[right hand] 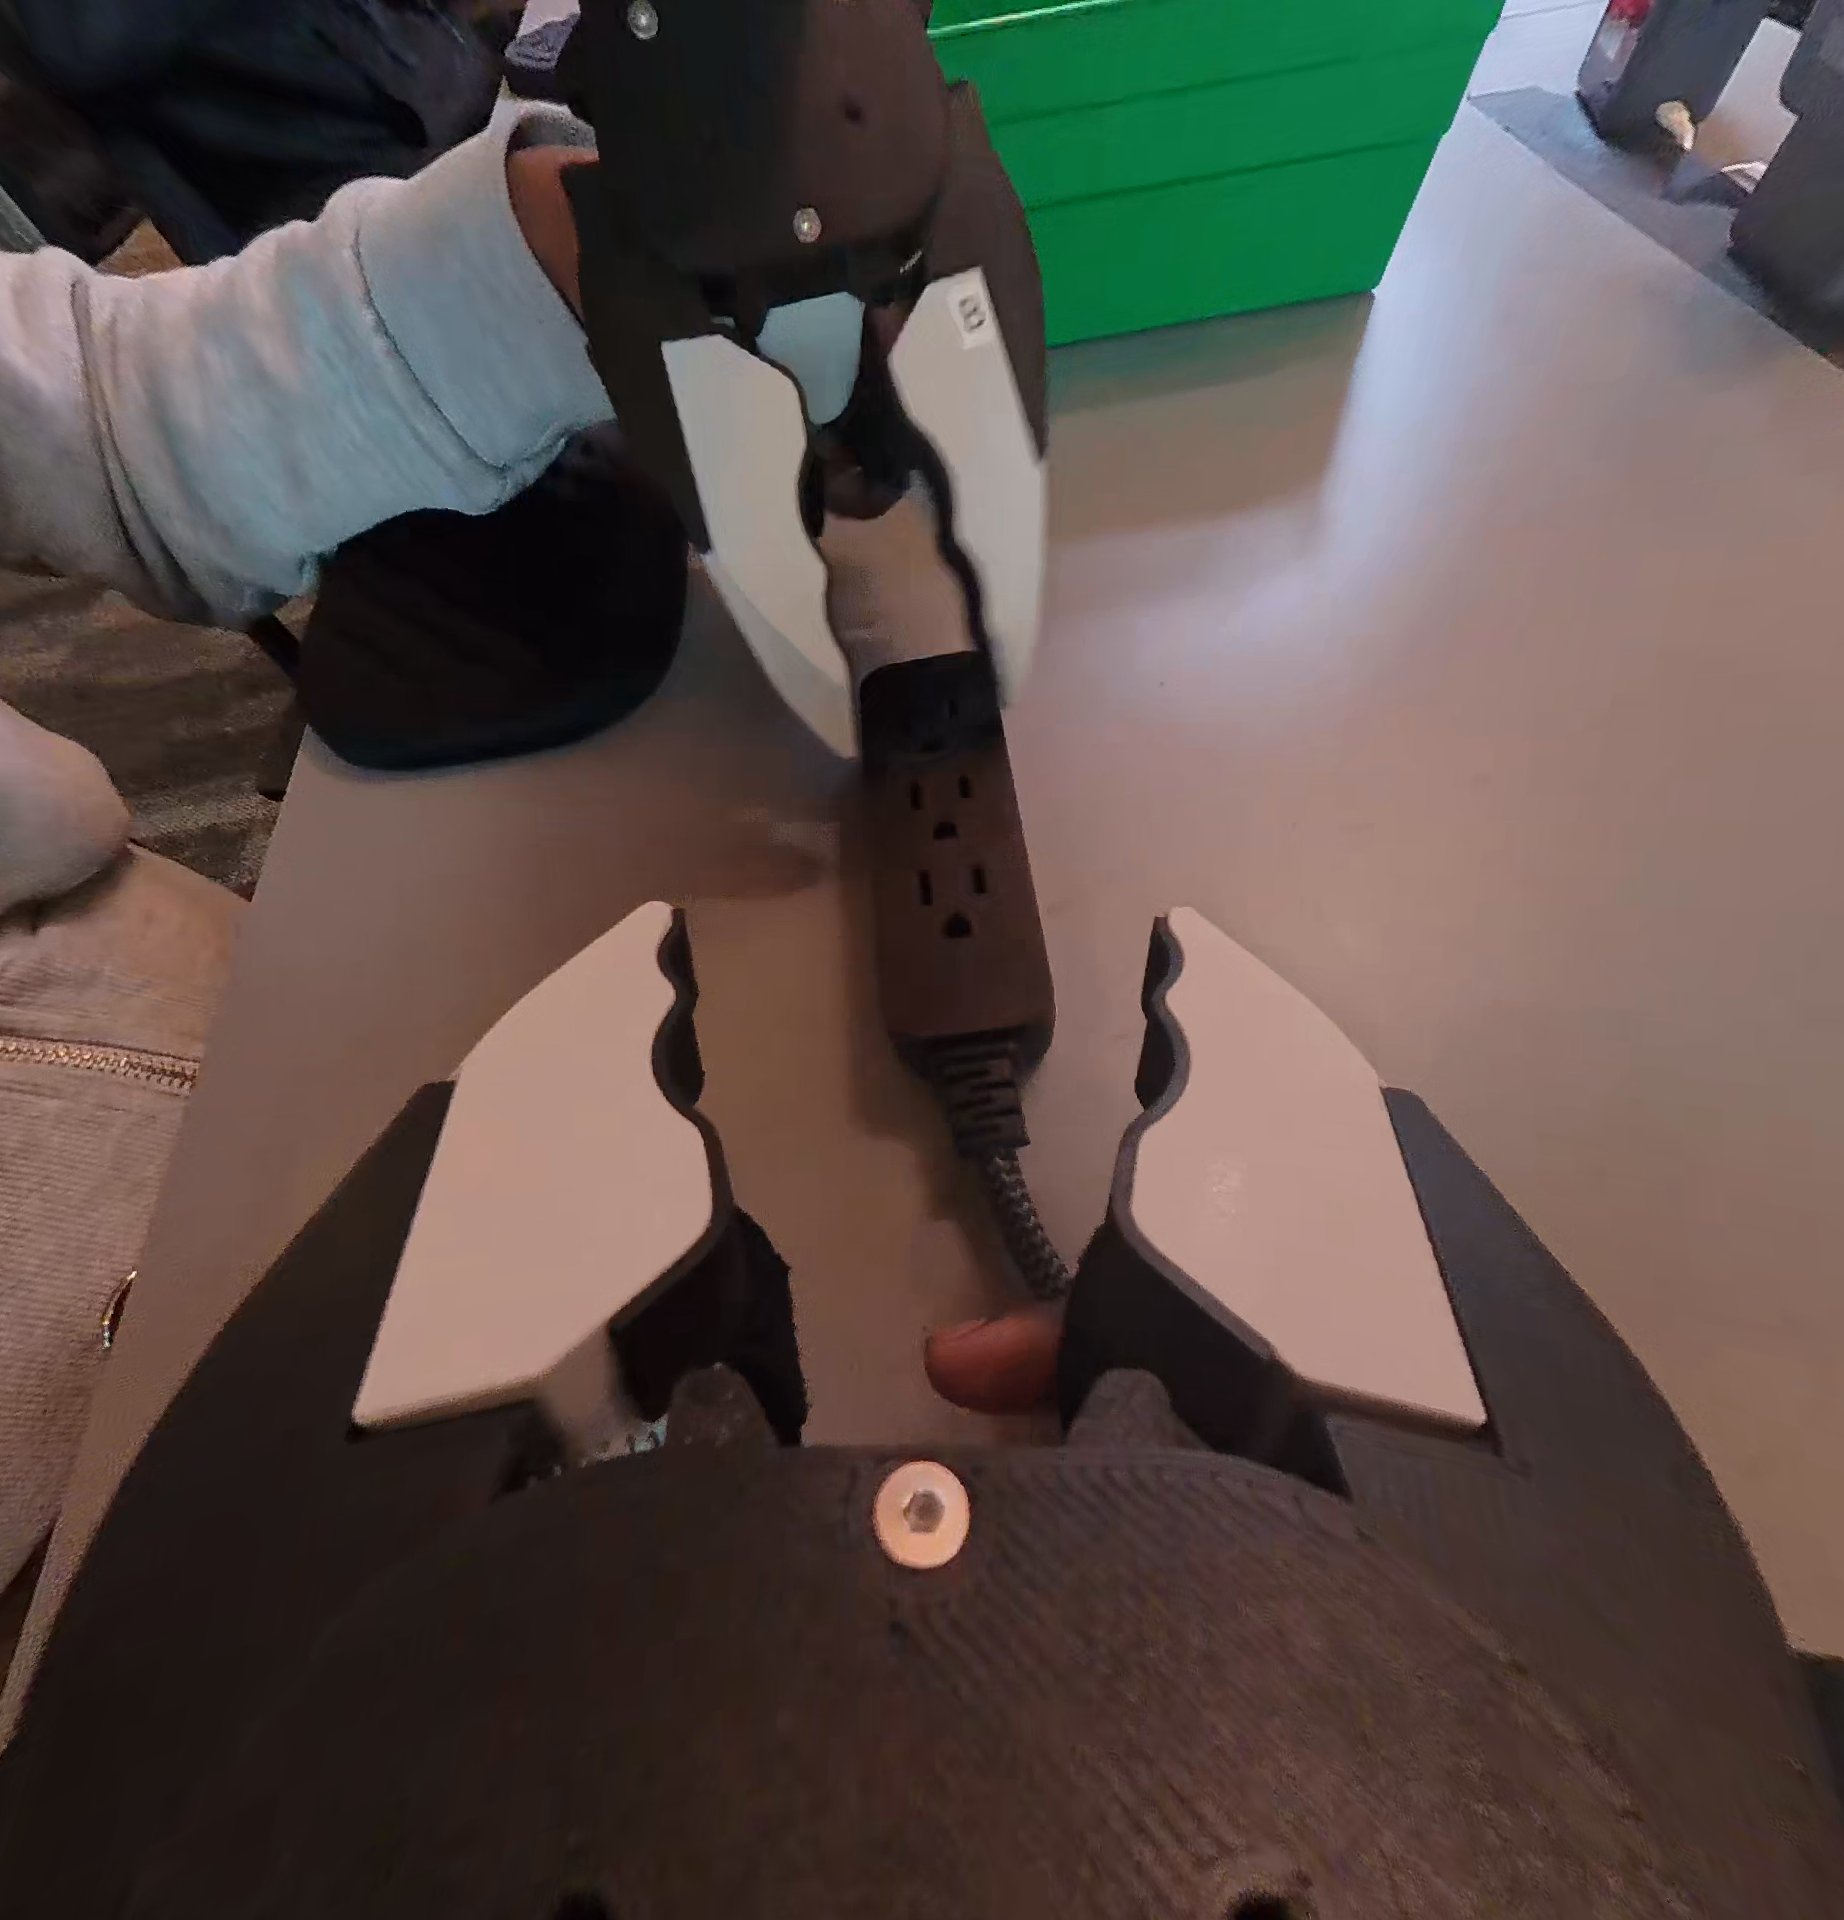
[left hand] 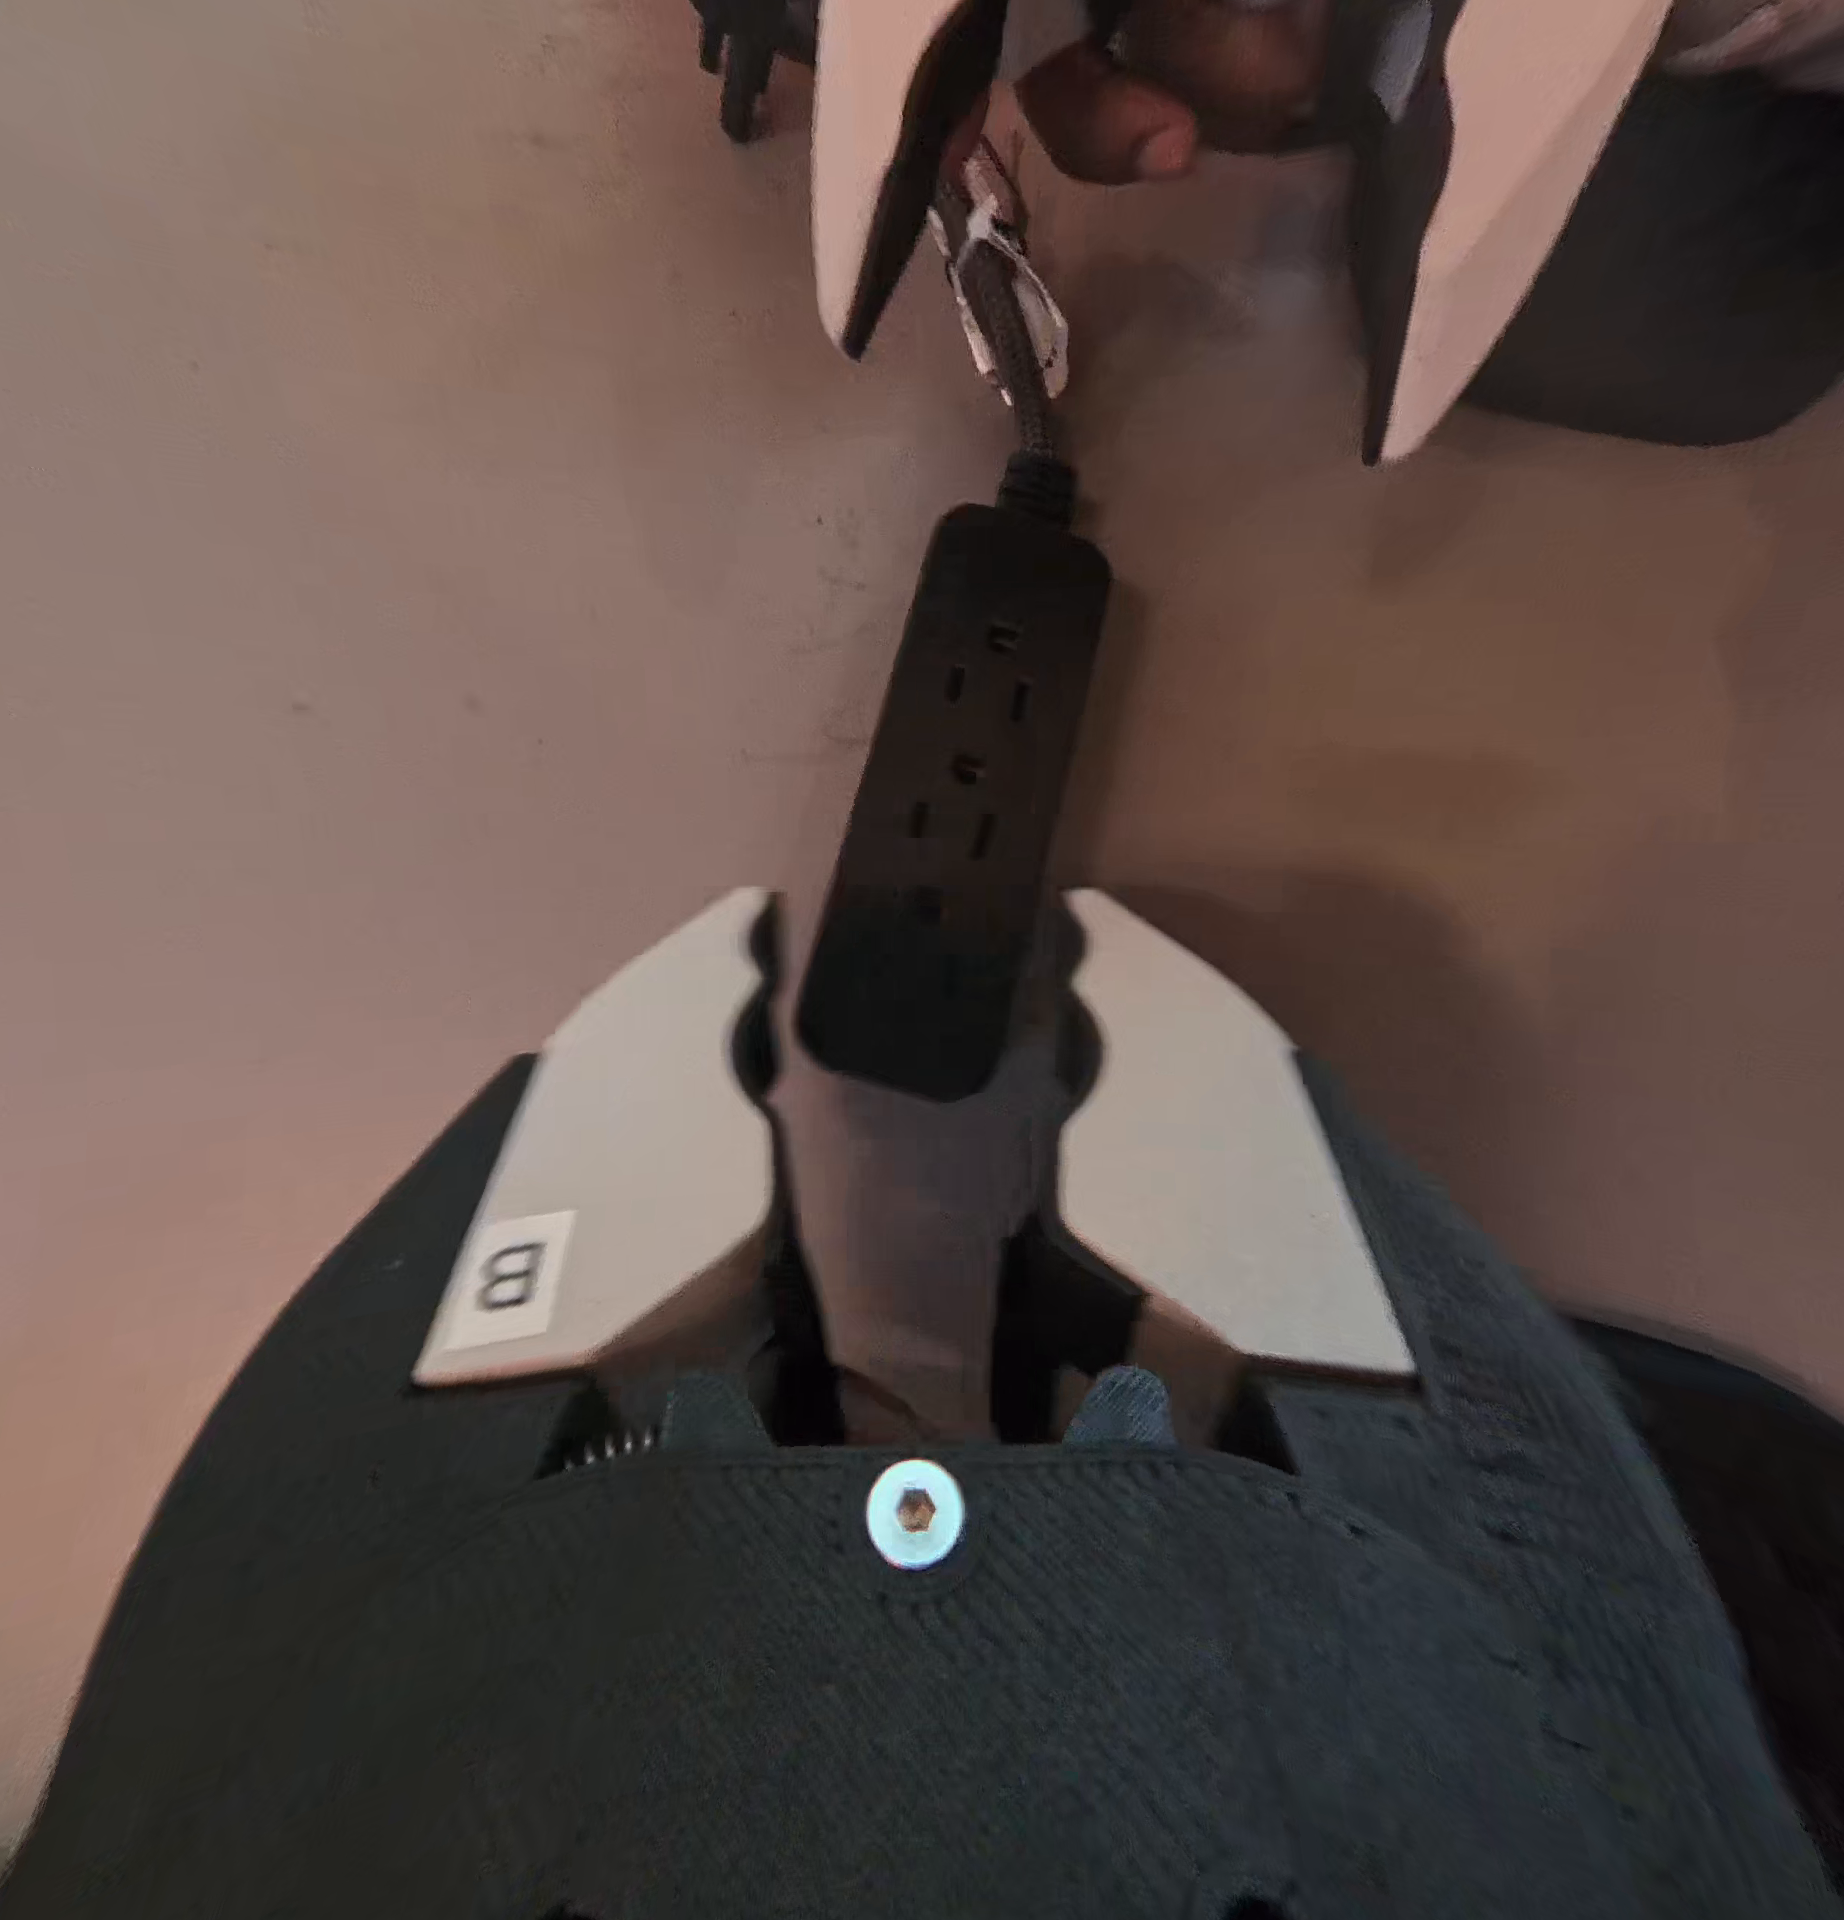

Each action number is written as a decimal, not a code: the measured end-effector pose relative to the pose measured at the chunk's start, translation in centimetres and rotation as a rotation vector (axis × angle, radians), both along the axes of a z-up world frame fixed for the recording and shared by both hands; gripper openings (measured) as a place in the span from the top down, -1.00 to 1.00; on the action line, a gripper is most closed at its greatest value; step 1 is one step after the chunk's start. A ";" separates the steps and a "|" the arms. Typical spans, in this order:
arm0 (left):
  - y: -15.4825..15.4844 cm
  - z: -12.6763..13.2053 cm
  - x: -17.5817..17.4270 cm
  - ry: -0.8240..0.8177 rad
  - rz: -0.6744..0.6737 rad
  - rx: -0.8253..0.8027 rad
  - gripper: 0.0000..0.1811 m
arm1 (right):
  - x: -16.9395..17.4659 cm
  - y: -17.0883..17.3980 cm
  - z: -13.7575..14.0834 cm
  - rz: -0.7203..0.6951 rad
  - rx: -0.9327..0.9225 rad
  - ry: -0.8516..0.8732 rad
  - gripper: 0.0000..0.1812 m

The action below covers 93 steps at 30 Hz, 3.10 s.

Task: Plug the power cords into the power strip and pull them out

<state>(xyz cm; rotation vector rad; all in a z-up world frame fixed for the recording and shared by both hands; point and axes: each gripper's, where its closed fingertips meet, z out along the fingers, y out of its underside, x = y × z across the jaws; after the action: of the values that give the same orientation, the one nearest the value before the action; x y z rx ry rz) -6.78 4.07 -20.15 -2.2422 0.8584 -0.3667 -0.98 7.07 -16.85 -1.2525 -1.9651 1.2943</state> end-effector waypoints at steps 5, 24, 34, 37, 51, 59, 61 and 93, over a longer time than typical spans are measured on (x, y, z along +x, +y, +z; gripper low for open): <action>2.3 5.0 -1.3 -0.070 0.084 0.366 -0.45 | -0.7 0.0 2.6 -0.031 -0.090 0.148 -0.07; -0.4 13.2 0.6 -0.085 0.042 0.854 -0.09 | -0.1 2.6 9.1 -0.179 -0.156 0.652 -0.23; -13.5 13.9 -15.1 0.200 0.397 0.472 0.17 | 0.0 1.2 9.2 -0.129 -0.117 0.673 -0.22; -16.0 10.8 -22.4 0.299 0.584 0.282 0.17 | 0.1 1.0 9.5 -0.120 -0.119 0.684 -0.21; -15.4 -0.5 -24.5 0.070 0.477 -0.324 0.48 | -0.2 1.0 8.8 -0.121 -0.098 0.656 -0.19; -14.9 3.1 -25.5 0.052 0.520 -0.150 0.70 | -0.2 0.9 8.7 -0.117 -0.076 0.655 -0.18; -14.6 5.5 -26.1 0.060 0.550 -0.043 0.73 | -0.2 0.9 8.6 -0.119 -0.065 0.653 -0.18; -4.7 28.0 -5.3 -0.114 0.243 1.044 0.73 | 0.0 -1.0 8.5 -0.051 -0.041 0.635 -0.02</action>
<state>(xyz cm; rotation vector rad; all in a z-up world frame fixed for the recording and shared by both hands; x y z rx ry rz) -12.08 -0.64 7.80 -1.3038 0.5123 0.0791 -1.00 6.11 -8.39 -0.7642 -1.4475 1.4814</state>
